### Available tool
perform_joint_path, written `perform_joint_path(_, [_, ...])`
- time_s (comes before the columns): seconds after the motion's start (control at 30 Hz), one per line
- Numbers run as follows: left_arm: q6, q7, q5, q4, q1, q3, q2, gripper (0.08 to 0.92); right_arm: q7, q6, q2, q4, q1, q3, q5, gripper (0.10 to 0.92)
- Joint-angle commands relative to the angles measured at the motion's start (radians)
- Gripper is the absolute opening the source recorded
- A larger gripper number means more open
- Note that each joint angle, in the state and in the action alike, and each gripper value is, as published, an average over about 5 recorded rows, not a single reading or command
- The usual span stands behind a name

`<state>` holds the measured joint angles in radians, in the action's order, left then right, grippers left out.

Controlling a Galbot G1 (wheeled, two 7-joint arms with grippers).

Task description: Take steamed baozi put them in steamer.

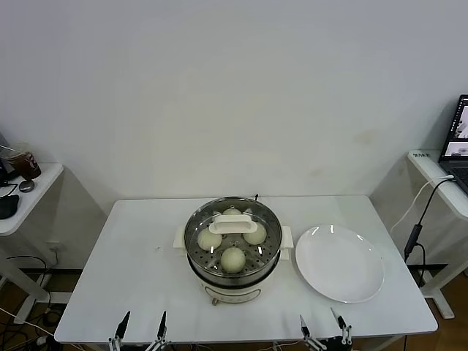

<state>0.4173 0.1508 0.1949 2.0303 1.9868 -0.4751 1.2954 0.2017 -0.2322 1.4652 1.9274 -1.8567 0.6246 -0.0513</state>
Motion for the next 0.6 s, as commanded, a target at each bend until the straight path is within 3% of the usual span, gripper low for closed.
perform_joint_path(0.03, [0.030, 0.003, 0.040, -0.045, 0.040, -0.031, 0.030, 0.823, -0.001, -0.006, -0.013, 0.010, -0.024, -0.030, -0.016, 0.823])
perform_joint_path(0.6, [0.017, -0.002, -0.040, -0.055, 0.044, -0.021, 0.024, 0.823, 0.004, -0.014, -0.007, -0.009, -0.021, -0.051, 0.013, 0.823])
